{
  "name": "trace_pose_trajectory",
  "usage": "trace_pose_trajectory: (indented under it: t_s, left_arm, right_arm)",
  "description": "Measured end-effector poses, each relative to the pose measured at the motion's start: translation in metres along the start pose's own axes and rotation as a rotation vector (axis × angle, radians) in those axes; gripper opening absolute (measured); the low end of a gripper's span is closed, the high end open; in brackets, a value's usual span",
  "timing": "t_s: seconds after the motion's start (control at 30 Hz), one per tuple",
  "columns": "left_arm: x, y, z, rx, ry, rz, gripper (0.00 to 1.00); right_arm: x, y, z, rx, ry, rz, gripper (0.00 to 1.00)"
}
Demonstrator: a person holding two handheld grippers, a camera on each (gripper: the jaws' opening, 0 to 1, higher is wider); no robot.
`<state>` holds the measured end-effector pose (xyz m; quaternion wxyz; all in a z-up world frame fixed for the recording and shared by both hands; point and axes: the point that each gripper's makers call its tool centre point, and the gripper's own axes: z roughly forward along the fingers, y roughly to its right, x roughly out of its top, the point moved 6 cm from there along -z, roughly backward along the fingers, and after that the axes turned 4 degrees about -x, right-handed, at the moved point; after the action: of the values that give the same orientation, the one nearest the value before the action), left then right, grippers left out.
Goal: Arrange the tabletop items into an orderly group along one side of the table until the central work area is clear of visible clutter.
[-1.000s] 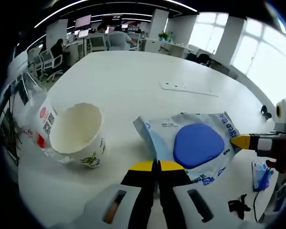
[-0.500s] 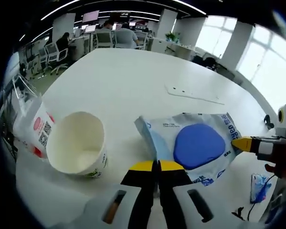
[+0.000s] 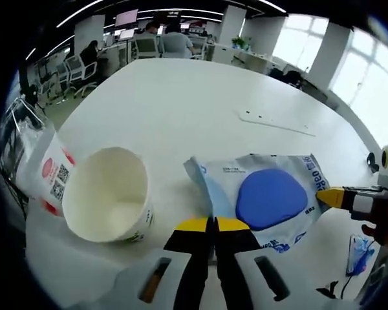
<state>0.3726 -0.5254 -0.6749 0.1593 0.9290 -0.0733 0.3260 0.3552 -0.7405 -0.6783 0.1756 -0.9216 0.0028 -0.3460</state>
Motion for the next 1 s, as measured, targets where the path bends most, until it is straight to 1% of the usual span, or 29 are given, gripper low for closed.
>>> trace_pose_trajectory:
  t_s: [0.17, 0.3, 0.57, 0.63, 0.77, 0.93, 1.0]
  left_arm:
    - [-0.001, -0.002, 0.0, 0.017, 0.0, 0.005, 0.01]
    - [-0.002, -0.005, 0.0, 0.027, -0.01, 0.009, 0.01]
    - [-0.007, -0.007, -0.001, 0.053, -0.019, 0.021, 0.02]
    - [-0.007, -0.006, -0.003, 0.058, -0.014, 0.013, 0.02]
    - [-0.005, -0.006, -0.005, 0.062, 0.001, -0.007, 0.02]
    - [-0.004, -0.007, -0.004, 0.07, -0.003, 0.007, 0.03]
    - [-0.004, -0.008, -0.003, 0.076, -0.003, 0.005, 0.05]
  right_arm:
    - [-0.003, -0.002, 0.004, 0.002, -0.007, 0.005, 0.0]
    - [-0.006, -0.004, 0.007, 0.005, -0.016, 0.014, 0.0]
    - [-0.019, -0.006, 0.011, 0.001, -0.026, 0.039, 0.0]
    - [-0.019, -0.006, 0.011, 0.001, -0.024, 0.06, 0.0]
    - [-0.017, -0.006, 0.011, 0.0, -0.022, 0.067, 0.0]
    - [-0.015, -0.006, 0.012, -0.003, -0.02, 0.072, 0.0]
    - [-0.014, -0.007, 0.012, -0.001, -0.022, 0.075, 0.0]
